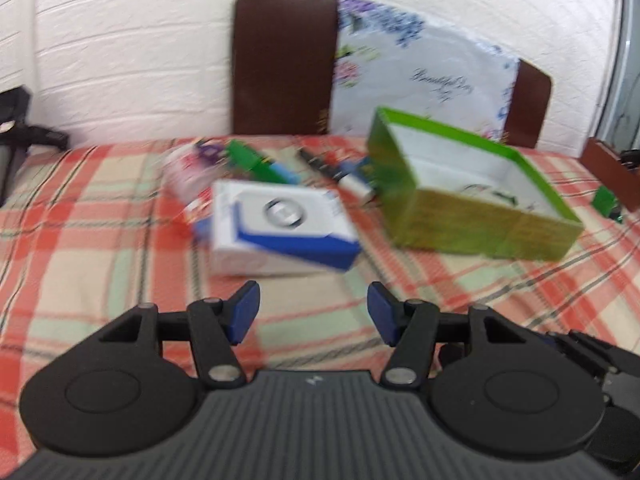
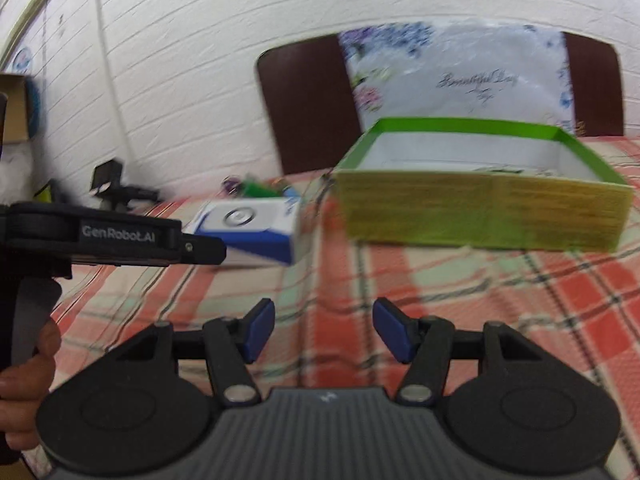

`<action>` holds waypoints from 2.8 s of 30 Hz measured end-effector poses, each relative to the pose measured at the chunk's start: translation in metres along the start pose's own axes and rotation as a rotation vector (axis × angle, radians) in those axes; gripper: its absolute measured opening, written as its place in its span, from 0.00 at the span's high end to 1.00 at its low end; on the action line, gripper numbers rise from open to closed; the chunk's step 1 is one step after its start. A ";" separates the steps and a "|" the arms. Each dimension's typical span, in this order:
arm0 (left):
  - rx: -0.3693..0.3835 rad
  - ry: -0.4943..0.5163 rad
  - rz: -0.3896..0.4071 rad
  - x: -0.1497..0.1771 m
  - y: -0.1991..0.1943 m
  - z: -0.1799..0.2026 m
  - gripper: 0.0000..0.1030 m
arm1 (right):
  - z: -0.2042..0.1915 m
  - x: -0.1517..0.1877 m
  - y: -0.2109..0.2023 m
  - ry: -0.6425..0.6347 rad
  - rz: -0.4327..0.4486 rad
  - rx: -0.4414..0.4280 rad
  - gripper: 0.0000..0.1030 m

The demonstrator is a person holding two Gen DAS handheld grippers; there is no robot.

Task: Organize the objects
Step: 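Withdraw both grippers and move toward the white-and-blue HP box, then grasp the white-and-blue HP box with both grippers and lift it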

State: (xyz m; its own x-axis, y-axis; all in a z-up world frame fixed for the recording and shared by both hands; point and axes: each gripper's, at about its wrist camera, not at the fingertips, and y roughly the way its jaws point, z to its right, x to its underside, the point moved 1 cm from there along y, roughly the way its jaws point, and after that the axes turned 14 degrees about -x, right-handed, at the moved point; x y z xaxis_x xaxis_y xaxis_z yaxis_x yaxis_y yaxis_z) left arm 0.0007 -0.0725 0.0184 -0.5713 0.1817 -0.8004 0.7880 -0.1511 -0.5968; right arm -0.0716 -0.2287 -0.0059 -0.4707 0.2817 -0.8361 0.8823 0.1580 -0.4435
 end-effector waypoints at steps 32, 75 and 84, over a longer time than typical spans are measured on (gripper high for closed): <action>-0.177 -0.078 -0.097 0.043 0.019 -0.087 0.38 | -0.061 0.019 0.050 -0.051 -0.203 -0.079 0.42; 0.033 -0.378 -0.166 0.043 0.015 -0.184 0.48 | -0.133 0.011 0.124 -0.283 -0.283 -0.333 0.24; 0.016 -0.406 -0.118 0.029 0.020 -0.203 0.31 | -0.145 0.013 0.131 -0.329 -0.267 -0.312 0.15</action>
State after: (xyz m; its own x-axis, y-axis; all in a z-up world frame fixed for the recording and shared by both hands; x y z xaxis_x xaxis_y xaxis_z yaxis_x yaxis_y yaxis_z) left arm 0.0469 0.1266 -0.0053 -0.7043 -0.1983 -0.6817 0.7096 -0.1681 -0.6843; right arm 0.0370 -0.0672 -0.0277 -0.6076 -0.1107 -0.7865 0.6640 0.4725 -0.5795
